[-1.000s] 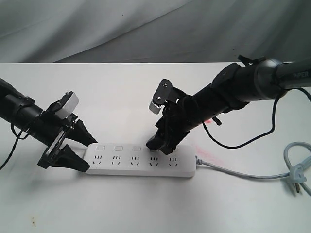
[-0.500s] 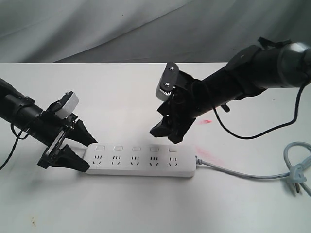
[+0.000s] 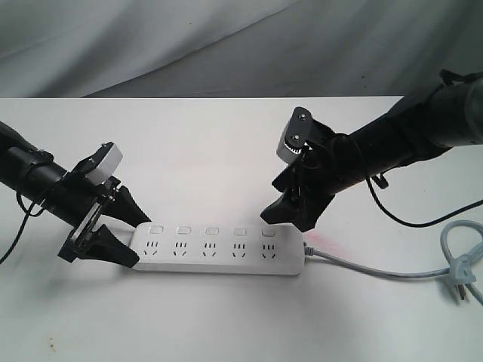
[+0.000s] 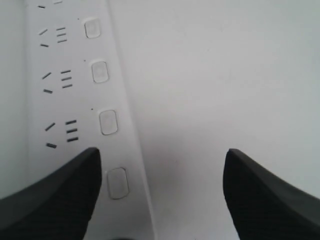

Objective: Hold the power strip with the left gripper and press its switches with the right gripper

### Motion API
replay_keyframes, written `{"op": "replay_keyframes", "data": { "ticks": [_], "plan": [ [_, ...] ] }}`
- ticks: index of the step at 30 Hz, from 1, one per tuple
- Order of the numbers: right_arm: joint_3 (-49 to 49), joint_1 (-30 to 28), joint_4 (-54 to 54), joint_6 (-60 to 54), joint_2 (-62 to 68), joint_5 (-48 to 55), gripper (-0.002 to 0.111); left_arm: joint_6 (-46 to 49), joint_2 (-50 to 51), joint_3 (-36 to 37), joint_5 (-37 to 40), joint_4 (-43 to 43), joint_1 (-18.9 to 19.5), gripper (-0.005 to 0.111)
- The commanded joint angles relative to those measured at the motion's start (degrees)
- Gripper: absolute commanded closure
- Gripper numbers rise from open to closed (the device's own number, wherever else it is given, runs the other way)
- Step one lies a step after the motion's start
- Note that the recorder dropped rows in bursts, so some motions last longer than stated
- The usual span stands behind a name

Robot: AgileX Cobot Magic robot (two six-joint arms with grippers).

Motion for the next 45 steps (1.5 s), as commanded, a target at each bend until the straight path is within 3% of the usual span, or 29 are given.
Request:
{"op": "replay_keyframes", "data": {
  "ticks": [1, 45],
  "plan": [
    [1.20, -0.15, 2.21, -1.84, -0.47, -1.98, 0.044, 0.28, -0.17, -0.45, -0.68, -0.09, -0.17, 0.063],
    [1.16, -0.04, 2.76, -1.74, 3.01, -3.59, 0.044, 0.28, -0.17, -0.45, -0.68, -0.09, -0.17, 0.063]
  ]
}}
